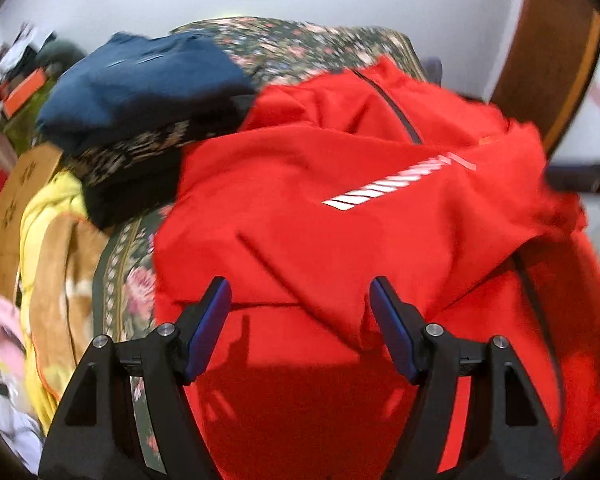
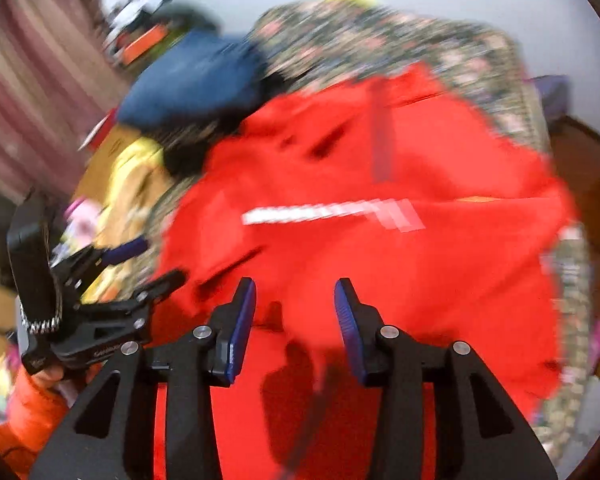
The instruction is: Fold large clothes
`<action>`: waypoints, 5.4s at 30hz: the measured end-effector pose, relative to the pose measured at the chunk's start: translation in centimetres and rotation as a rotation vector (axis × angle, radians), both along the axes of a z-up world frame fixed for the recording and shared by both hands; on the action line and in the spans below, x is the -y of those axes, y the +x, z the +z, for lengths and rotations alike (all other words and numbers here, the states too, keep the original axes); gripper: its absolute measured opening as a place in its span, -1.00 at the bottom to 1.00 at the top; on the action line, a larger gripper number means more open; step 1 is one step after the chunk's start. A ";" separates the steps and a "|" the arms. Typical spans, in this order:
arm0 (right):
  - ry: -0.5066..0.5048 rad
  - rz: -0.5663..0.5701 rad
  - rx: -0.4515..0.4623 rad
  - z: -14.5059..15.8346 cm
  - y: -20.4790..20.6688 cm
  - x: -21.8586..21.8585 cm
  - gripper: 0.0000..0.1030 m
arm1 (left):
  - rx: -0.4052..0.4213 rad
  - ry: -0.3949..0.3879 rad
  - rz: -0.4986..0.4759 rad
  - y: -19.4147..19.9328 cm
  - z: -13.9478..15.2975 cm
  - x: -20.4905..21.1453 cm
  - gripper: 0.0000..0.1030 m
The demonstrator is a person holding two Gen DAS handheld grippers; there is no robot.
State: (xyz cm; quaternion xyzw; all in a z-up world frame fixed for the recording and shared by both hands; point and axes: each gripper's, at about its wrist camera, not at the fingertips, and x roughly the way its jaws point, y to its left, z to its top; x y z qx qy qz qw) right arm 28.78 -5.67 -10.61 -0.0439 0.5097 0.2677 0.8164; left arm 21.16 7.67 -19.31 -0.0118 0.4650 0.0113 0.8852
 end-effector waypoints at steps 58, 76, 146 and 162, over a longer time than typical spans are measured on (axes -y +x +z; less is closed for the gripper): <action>-0.104 -0.257 0.054 -2.0 3.4 9.5 -0.07 | 0.007 0.038 0.217 -0.9 2.3 -10.6 0.08; -0.059 -0.138 0.266 4.1 12.3 3.8 0.06 | 0.119 -0.132 0.011 16.0 8.9 -5.3 0.27; 0.009 0.004 0.059 -1.9 -0.4 4.4 -0.53 | -0.038 -0.113 -0.096 1.0 3.0 -1.0 -0.48; 0.094 -0.025 0.087 0.9 -0.7 3.1 -0.04 | -0.002 -0.144 -0.084 7.4 1.7 1.1 0.05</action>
